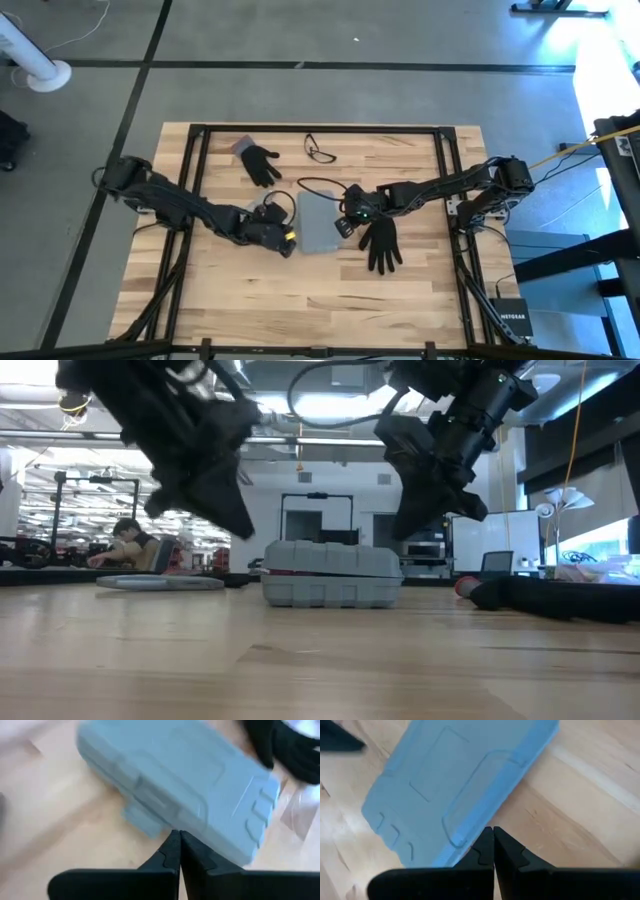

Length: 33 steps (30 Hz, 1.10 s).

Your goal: Prefit tool cases

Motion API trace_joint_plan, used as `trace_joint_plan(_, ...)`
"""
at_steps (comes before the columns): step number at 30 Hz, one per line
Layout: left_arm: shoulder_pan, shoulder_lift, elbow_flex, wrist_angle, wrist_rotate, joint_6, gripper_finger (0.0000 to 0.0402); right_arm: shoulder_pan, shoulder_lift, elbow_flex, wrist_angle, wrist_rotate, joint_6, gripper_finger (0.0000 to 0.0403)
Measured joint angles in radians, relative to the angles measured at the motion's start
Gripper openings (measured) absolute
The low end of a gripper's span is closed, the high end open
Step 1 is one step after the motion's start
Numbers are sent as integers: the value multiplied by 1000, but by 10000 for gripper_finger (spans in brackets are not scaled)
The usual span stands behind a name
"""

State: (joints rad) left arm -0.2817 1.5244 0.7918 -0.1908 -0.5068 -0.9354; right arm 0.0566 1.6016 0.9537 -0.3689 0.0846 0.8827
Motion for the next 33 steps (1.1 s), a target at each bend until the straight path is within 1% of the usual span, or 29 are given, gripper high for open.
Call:
trace_joint_plan(2,5,-33,0,1,-12,49,0,0,4,-17,13,-2,-3,0)
trace_joint_plan(4,15,-38,2,14,-12,81,0,0,10,-47,31,-11,4,0)
trace_joint_plan(8,34,10,1,7,36,119,0,2,21,-101,129,-50,36,0)
trace_joint_plan(12,49,32,0,11,39,127,0,2,21,-128,212,-80,70,0)
trace_joint_plan(15,76,32,0,3,36,176,0,5,21,-129,251,-112,92,0)
trace_joint_plan(20,153,3,0,-9,35,284,0,72,21,-129,337,-133,128,0)
trace_joint_plan(24,233,-39,1,61,40,430,0,141,21,-129,384,-101,181,0)
trace_joint_plan(26,279,-39,1,92,91,518,0,162,20,-129,434,-77,214,0)
trace_joint_plan(29,356,-27,2,141,186,619,0,178,20,-129,485,-1,289,0)
trace_joint_plan(31,404,-13,1,131,223,663,0,181,19,-129,502,45,356,0)
trace_joint_plan(33,448,-5,0,143,257,688,0,182,19,-129,505,63,404,0)
